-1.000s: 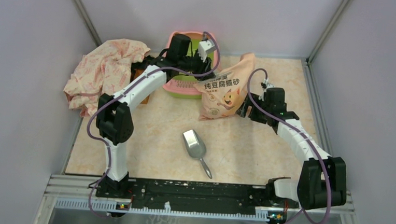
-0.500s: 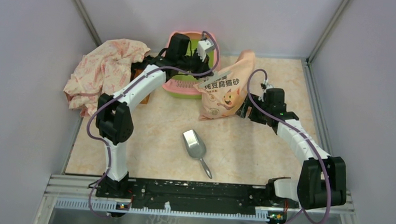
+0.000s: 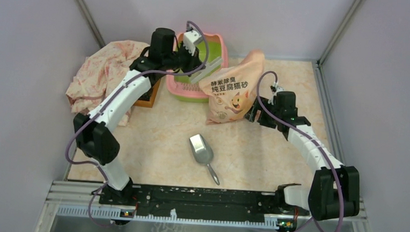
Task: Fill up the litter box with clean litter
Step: Place the clamp at the center of the board, then adjust the spatula at the center of the board.
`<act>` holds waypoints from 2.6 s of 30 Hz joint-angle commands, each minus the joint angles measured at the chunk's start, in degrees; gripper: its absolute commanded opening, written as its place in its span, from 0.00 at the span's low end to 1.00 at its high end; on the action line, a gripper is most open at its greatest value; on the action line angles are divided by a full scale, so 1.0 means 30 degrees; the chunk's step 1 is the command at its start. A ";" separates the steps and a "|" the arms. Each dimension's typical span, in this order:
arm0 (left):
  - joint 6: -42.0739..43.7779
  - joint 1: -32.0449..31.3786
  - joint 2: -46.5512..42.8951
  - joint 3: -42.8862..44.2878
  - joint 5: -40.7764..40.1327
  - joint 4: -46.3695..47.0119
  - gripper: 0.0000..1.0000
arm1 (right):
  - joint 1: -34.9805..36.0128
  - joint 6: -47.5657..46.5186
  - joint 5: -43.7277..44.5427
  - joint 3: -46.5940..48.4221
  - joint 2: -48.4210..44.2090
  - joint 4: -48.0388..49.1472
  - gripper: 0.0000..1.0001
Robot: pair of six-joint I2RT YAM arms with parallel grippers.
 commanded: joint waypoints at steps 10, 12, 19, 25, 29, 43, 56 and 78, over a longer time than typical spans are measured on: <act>-0.8575 0.0078 -0.9184 -1.0516 -0.5548 0.0047 0.07 | 0.0234 -0.0219 -0.1001 0.0840 -0.1507 -0.0708 0.77; -0.9979 0.0092 -1.0589 -1.2308 -0.6791 -0.0065 0.07 | 0.0438 -0.0415 -0.1057 0.0974 -0.1652 -0.1080 0.77; -1.4042 0.1464 -1.3689 -1.8720 -0.9734 0.0486 0.03 | 0.1584 -0.0742 -0.0922 0.1040 -0.2439 -0.2157 0.77; -1.5148 0.5254 -1.3527 -2.2530 -0.8739 0.2581 0.03 | 0.3358 -0.0809 -0.0374 0.1018 -0.3019 -0.3045 0.76; -1.5413 0.6380 -1.2780 -2.3609 -0.8849 0.3290 0.07 | 0.5743 -0.0914 0.0897 0.0798 -0.3312 -0.3470 0.76; -1.6634 1.0203 -1.1577 -2.4728 -0.6626 0.4504 0.83 | 1.5020 0.1636 0.6662 -0.1770 -0.4600 -0.3239 0.76; -1.6725 1.0201 -1.5225 -2.2651 -0.4276 0.2452 0.99 | 1.9371 0.3099 1.0302 -0.1319 -0.0459 -0.1227 0.54; -1.5660 0.6994 -1.5690 -2.1474 -0.2115 0.2600 0.99 | 2.0101 0.4035 1.1616 0.0612 0.4008 -0.0241 0.10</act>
